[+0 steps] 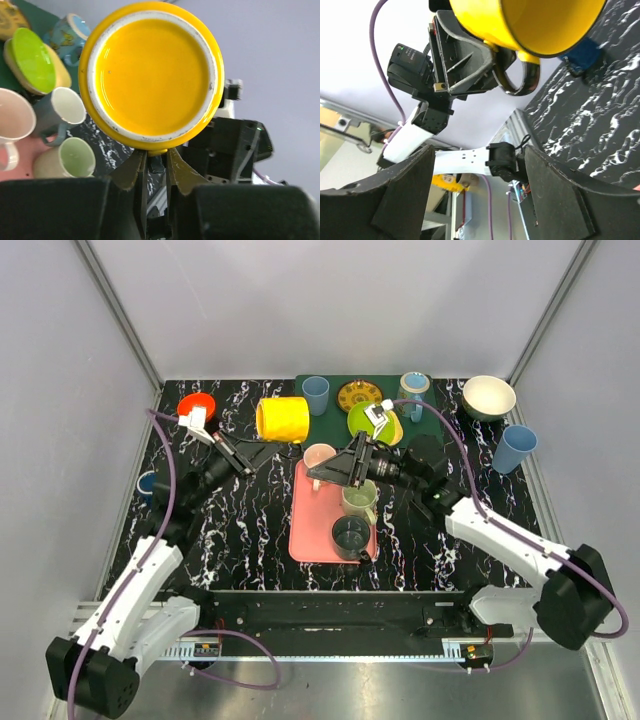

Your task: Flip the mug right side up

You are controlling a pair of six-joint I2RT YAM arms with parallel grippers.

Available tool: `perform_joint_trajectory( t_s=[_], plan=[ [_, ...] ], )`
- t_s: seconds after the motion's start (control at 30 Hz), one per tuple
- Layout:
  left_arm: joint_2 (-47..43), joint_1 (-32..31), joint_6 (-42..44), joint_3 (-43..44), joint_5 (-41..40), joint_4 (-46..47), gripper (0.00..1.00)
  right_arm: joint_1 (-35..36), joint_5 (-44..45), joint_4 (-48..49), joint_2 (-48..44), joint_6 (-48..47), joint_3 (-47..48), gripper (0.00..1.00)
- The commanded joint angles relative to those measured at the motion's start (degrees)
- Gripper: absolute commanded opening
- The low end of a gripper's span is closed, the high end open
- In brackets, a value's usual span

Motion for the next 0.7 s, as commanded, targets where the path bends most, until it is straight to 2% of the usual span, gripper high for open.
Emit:
perform_joint_trajectory(
  t_s=[0.0, 0.1, 0.33, 0.53, 0.67],
  plan=[
    [-2.98, -0.97, -3.89, -0.41, 3.77, 12.71, 0.00, -0.24, -7.15, 15.27, 4.19, 8.63, 1.11, 0.76],
    [-3.69, -1.68, -5.38, -1.72, 4.92, 14.55, 0.00, -0.24, -9.17, 17.74, 7.44, 9.87, 3.91, 0.74],
    [-5.18, -2.91, -5.92, -2.17, 6.33, 14.21, 0.00, -0.24, -11.81, 15.55, 11.58, 8.29, 10.51, 0.71],
    [-5.09, -3.96, -5.92, -2.52, 6.41, 14.20, 0.00, -0.24, -12.34, 15.37, 14.66, 8.81, 13.15, 0.63],
    [-4.74, -5.02, -5.83, -2.43, 6.59, 14.47, 0.00, -0.24, -13.13, 15.98, 16.59, 9.60, 14.64, 0.51]
  ],
)
